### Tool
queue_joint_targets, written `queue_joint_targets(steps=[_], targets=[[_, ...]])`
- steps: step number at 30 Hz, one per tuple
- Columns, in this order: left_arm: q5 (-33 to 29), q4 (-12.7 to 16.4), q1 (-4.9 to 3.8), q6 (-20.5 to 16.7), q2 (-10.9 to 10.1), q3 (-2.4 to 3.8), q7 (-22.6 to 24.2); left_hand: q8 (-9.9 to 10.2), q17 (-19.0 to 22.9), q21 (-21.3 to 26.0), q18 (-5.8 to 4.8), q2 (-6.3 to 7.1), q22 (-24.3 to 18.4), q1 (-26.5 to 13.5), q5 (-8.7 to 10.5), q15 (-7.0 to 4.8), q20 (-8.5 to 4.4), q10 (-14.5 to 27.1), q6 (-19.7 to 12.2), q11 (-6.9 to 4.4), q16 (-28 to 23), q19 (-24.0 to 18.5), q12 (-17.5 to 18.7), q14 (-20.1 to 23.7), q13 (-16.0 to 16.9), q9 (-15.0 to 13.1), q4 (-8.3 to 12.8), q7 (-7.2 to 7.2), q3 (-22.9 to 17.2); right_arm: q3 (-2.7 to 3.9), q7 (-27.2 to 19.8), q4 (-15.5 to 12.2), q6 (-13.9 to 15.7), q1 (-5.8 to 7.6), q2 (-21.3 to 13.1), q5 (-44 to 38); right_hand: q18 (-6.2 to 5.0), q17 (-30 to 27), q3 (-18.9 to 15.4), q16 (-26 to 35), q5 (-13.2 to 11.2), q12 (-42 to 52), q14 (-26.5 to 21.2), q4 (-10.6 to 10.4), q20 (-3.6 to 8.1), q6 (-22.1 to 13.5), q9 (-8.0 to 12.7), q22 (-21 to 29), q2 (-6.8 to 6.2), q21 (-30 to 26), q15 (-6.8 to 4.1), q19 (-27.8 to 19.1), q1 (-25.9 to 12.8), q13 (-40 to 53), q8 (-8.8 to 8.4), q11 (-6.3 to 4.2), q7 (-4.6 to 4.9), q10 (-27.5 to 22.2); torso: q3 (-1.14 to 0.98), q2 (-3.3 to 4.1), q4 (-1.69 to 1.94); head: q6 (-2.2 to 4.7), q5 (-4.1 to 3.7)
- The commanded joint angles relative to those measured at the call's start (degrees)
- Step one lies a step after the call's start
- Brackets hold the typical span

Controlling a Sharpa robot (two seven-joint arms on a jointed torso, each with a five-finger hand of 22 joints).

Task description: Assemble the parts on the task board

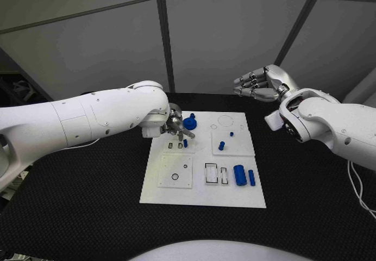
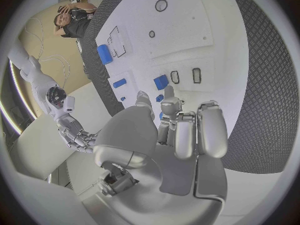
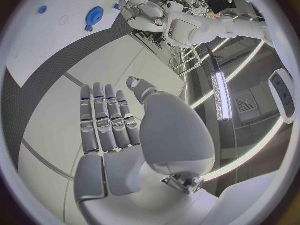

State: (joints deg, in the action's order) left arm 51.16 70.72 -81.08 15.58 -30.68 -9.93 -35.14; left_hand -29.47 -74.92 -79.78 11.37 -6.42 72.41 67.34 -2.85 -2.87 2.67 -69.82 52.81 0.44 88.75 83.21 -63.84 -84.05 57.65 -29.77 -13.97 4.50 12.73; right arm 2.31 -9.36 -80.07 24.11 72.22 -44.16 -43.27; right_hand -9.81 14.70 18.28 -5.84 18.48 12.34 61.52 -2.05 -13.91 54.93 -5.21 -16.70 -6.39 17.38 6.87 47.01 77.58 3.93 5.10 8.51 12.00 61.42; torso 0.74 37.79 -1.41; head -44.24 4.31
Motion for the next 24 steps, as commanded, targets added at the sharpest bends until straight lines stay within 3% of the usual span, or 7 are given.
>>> queue_joint_targets(steps=[1, 24], targets=[[0.43, -0.09, -0.03, 1.5, 0.01, 0.01, 0.26, -0.26, -13.42, -0.25, -8.06, -0.1, 0.16, 0.64, 0.09, -0.35, 0.11, 0.11, -0.37, -0.04, -0.2, 0.13, -0.03, -5.31, 0.1, -0.13, 0.38, 0.0, -0.15, 0.05, -0.1, -0.08, 0.55, 0.14, 0.09, 0.19, -0.64, -0.06, -0.02, 0.32, 0.14, -0.34, -0.07, 0.2, 0.06, -0.05, 0.05, 0.07, -0.4, -0.36, 0.33, 0.49, 0.03, -0.07, -0.11, 0.42, 0.42, -0.1, 0.03, 0.02, 0.0, -0.23, -0.06], [0.43, -1.18, 0.5, 2.84, 0.71, -0.01, 0.77, -0.87, -13.45, -0.54, -8.13, -0.22, 0.64, 1.54, 0.08, -0.45, 0.07, -0.02, -0.58, -0.16, -0.19, 0.25, -0.12, -5.32, 0.2, -1.14, 1.37, -0.11, -0.79, 0.05, 0.08, 0.23, 0.28, 0.14, 0.65, 0.19, -0.63, -0.15, -0.03, 0.49, 0.2, -0.29, -0.05, 0.13, 0.01, 0.13, 0.0, 0.33, -0.17, -0.71, 0.39, 0.58, 0.01, -0.12, -0.05, 0.45, 0.5, -0.05, 0.08, 0.03, -0.07, -0.56, -0.08]])
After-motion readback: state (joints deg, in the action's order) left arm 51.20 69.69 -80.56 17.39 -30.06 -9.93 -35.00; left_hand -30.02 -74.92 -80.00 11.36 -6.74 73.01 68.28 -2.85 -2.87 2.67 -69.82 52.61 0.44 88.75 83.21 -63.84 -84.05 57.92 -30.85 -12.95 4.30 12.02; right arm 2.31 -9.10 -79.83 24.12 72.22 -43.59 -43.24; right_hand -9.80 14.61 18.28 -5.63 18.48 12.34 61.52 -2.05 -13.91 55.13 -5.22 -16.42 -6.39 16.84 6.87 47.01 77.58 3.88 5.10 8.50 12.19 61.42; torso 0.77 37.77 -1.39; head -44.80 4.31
